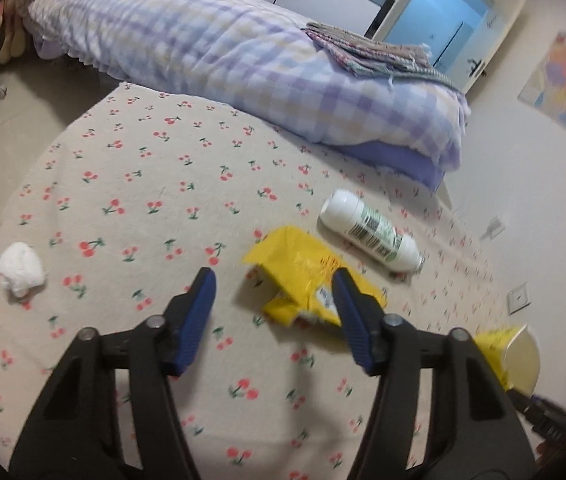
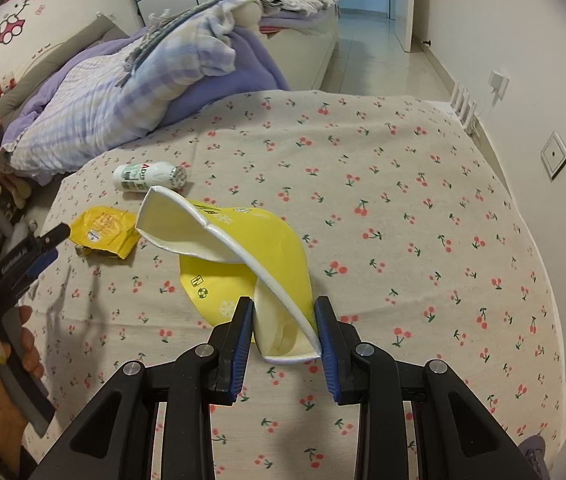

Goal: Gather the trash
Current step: 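Grasp the yellow snack bag with the left tool while the right tool holds the cup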

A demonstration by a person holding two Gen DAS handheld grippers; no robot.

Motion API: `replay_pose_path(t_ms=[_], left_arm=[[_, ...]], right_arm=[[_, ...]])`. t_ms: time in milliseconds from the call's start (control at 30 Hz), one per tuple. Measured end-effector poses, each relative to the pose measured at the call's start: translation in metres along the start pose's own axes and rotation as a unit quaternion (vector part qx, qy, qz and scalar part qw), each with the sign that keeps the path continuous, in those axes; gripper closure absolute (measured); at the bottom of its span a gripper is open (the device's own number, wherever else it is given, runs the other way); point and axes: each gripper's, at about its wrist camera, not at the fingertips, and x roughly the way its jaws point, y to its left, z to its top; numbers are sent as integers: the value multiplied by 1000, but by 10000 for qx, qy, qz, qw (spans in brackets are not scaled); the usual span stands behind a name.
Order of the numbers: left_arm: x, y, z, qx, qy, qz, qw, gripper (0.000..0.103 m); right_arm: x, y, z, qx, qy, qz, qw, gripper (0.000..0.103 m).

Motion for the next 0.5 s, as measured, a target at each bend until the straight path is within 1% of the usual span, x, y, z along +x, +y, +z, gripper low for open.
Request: replay_pose_path(t_ms=[33,67,100,133,167,200,233,300,400,500], left_arm=[[4,1,0,-44,45,-73,10000,50],[7,2,1,-72,85,-121,9999,60],[10,4,1,-102,138,-195,9997,67],[12,4,0,-113,175,-232,9995,84],[12,4,-1,-105,222,-239,9994,93],[11,4,-1,-77,224,-280,9993,93],[8,3,-1,-19,207,-319,9993,96],[0,-3,-1,208,169,-324,9991,98],[-19,-7,-1,492,121,-334,9982,99],[-42,-5,-1,673,104,-269,9973,100]], right_arm=[[1,-2,0,-2,18,1,10000,71],[2,-3,-1,-6,33,10,10000,71],[3,-3,-1,-12,41,15,10000,71],[3,-3,-1,-16,43,16,10000,71],[3,-3,0,-13,39,24,10000,71],[2,-3,0,-10,31,29,10000,71],[1,-2,0,-5,21,34,10000,71],[-2,0,1,-3,-11,50,10000,71],[-7,7,3,2,-54,90,9999,71],[-15,19,3,-9,-95,200,9998,71]])
